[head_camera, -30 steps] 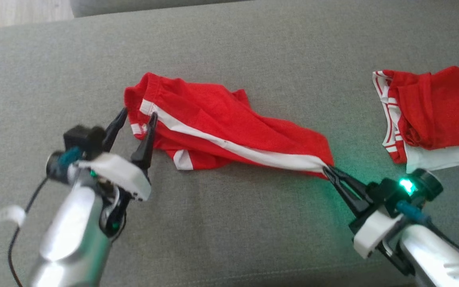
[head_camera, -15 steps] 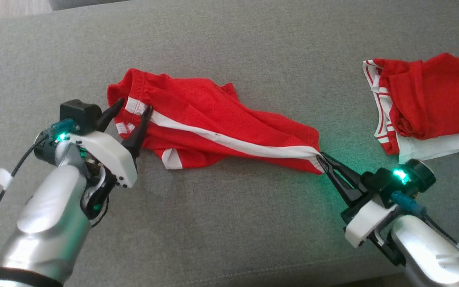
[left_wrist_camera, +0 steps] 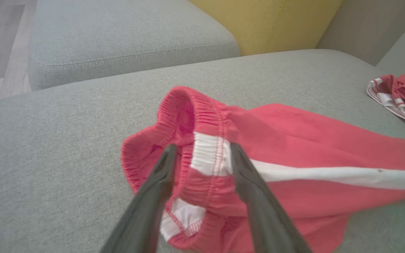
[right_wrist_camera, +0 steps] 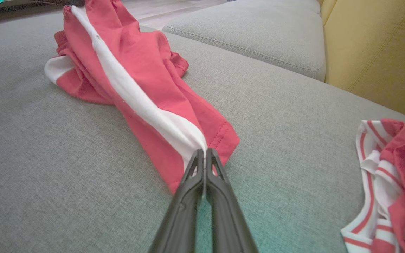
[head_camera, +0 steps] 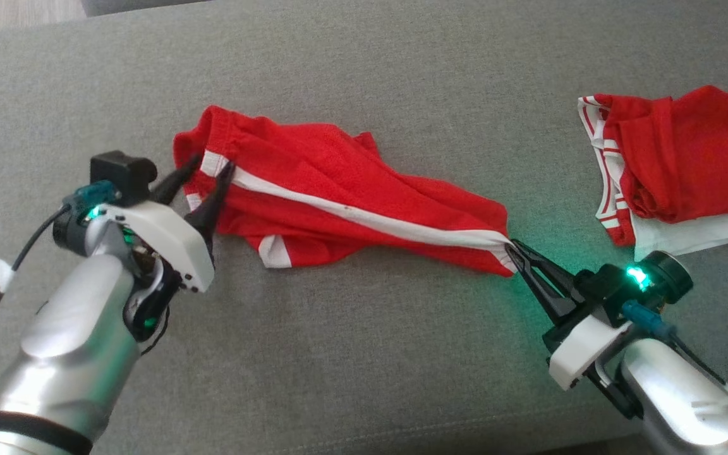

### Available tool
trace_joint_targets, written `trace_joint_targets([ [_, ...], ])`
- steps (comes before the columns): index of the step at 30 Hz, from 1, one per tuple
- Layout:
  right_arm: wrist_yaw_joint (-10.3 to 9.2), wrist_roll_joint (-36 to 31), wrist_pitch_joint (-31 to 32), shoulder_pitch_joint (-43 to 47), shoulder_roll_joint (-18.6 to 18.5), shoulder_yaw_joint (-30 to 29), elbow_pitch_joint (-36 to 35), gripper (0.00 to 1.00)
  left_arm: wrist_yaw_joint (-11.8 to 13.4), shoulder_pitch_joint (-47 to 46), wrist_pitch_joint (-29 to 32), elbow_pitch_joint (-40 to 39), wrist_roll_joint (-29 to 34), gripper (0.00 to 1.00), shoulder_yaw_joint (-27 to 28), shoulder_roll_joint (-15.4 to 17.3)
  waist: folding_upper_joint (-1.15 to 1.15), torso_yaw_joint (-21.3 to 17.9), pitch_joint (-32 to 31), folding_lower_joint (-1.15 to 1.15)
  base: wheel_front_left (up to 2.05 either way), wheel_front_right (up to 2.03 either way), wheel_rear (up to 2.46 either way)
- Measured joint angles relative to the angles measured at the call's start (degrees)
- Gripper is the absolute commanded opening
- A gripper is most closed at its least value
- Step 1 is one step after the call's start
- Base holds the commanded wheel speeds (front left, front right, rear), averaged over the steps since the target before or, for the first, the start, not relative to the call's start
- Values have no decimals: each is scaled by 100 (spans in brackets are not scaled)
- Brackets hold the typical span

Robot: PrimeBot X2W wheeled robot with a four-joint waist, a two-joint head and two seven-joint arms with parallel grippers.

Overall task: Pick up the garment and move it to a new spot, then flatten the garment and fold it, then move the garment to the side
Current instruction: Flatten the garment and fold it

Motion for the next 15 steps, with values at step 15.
trace_joint_targets([
  [15, 0, 7, -2, -152, -22, -185, 0, 0, -4, -140, -346, -151, -207, 0, -358, 213, 0, 76, -89, 0, 0, 0, 0],
])
